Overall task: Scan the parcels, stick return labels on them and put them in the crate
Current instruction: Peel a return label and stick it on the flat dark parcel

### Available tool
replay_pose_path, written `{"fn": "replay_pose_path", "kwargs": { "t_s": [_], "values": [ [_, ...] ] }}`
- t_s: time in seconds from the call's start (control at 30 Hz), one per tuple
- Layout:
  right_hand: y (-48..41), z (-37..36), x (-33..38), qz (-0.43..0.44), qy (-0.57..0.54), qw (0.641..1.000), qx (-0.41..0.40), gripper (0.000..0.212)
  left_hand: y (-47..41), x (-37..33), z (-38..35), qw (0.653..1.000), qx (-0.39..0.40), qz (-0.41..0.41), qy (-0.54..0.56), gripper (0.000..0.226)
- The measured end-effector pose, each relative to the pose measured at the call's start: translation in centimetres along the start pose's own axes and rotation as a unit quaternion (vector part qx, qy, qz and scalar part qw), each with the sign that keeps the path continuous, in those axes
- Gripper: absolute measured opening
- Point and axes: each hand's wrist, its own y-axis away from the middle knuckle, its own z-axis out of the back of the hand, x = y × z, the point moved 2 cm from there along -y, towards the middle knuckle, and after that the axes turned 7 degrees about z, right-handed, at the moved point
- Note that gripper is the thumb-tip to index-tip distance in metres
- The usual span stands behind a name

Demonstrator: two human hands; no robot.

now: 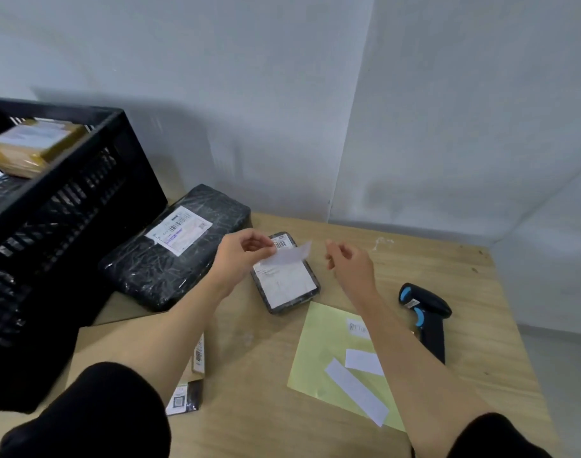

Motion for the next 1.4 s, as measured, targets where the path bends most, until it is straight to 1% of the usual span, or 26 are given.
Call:
{"fn": "replay_pose_path", "kwargs": {
  "t_s": [0.07, 0.13, 0.2, 0.27, 0.33, 0.37, 0.43, 0.5, 0.63, 0.7, 0.8, 0.87, 0.9, 0.97, 1.0, 1.07, 1.13, 1.17, 1.2, 1.27, 1.33, 1.4],
  "values": [
    [-0.3, -1.4, 0.6, -0.062, 0.002, 0.997, 0.048, 0.046, -0.1, -0.3, 0.4, 0.999, 0.006, -0.039, -0.036, 0.011],
    [-0.8, -2.8, 1.4, -0.125, 0.005, 0.989, 0.081, 0.054, -0.2, -0.6, 0.4, 0.994, 0.025, -0.078, -0.069, 0.008],
    [-1.5, -4.0, 2.0, -0.171, -0.012, 0.982, 0.076, 0.048, -0.1, -0.6, 0.3, 0.986, 0.044, -0.12, -0.11, 0.008],
    [-2.0, -4.7, 2.2, -0.203, -0.043, 0.977, 0.056, 0.03, -0.1, -0.5, 0.3, 0.977, 0.047, -0.148, -0.148, 0.006],
    [-2.2, -5.2, 2.0, -0.222, -0.064, 0.972, 0.047, 0.01, 0.1, -0.2, 0.6, 0.971, 0.044, -0.162, -0.168, 0.006],
    [-2.3, -5.3, 1.8, -0.228, -0.074, 0.97, 0.048, 0.006, 0.1, 0.0, 0.7, 0.969, 0.045, -0.168, -0.174, 0.006],
    [-2.3, -5.5, 1.4, -0.237, -0.089, 0.966, 0.056, 0.01, 0.3, 0.5, 0.9, 0.962, 0.05, -0.187, -0.194, 0.007],
    [-2.3, -5.7, 1.1, -0.239, -0.106, 0.963, 0.059, 0.01, 0.5, 1.2, 0.9, 0.948, 0.041, -0.212, -0.231, 0.008],
    [-2.1, -5.9, 0.4, -0.243, -0.12, 0.96, 0.069, 0.008, 0.6, 3.0, 1.2, 0.93, -0.016, -0.222, -0.292, 0.011],
    [-2.1, -6.0, -0.1, -0.243, -0.126, 0.96, 0.067, 0.009, 0.5, 4.0, 1.1, 0.924, -0.031, -0.225, -0.309, 0.011],
    [-2.5, -6.0, -0.7, -0.228, -0.148, 0.962, 0.015, 0.01, 0.6, 5.7, 0.8, 0.937, -0.042, -0.189, -0.291, 0.019],
    [-3.1, -5.8, -0.6, -0.213, -0.151, 0.965, 0.0, 0.01, 0.5, 6.1, 0.8, 0.952, -0.076, -0.157, -0.253, 0.028],
    [-3.4, -5.8, -0.5, -0.203, -0.143, 0.969, 0.008, 0.011, 0.3, 6.1, 0.9, 0.959, -0.099, -0.139, -0.226, 0.029],
    [-3.9, -5.9, -0.1, -0.177, -0.102, 0.978, 0.051, 0.018, -0.5, 5.5, 1.2, 0.974, -0.132, -0.088, -0.16, 0.024],
    [-4.0, -6.0, 0.1, -0.165, -0.077, 0.98, 0.08, 0.02, -1.1, 5.1, 1.3, 0.983, -0.125, -0.056, -0.12, 0.024],
    [-4.1, -6.4, 0.5, -0.146, -0.036, 0.979, 0.139, 0.016, -2.0, 4.0, 1.2, 0.997, -0.063, -0.001, -0.05, 0.038],
    [-4.2, -6.6, 0.7, -0.117, 0.004, 0.973, 0.197, 0.011, -2.7, 3.0, 0.8, 0.999, 0.01, 0.012, -0.033, 0.054],
    [-4.2, -6.8, 0.9, -0.1, 0.023, 0.969, 0.224, 0.009, -2.9, 2.6, 0.7, 0.999, 0.032, 0.006, -0.039, 0.056],
    [-4.2, -6.9, 1.1, -0.087, 0.036, 0.965, 0.245, 0.009, -3.2, 2.5, 0.6, 0.998, 0.043, -0.003, -0.048, 0.052],
    [-4.3, -6.9, 1.3, -0.071, 0.059, 0.958, 0.271, 0.011, -3.3, 2.6, 0.7, 0.997, 0.046, -0.009, -0.063, 0.034],
    [-4.4, -6.8, 1.4, -0.06, 0.092, 0.949, 0.297, 0.013, -3.3, 3.0, 0.7, 0.998, 0.039, 0.004, -0.054, 0.016],
    [-4.1, -6.4, 1.0, -0.06, 0.111, 0.94, 0.318, 0.011, -3.0, 3.8, 0.9, 0.999, 0.015, 0.032, -0.028, 0.01]
  ]
}}
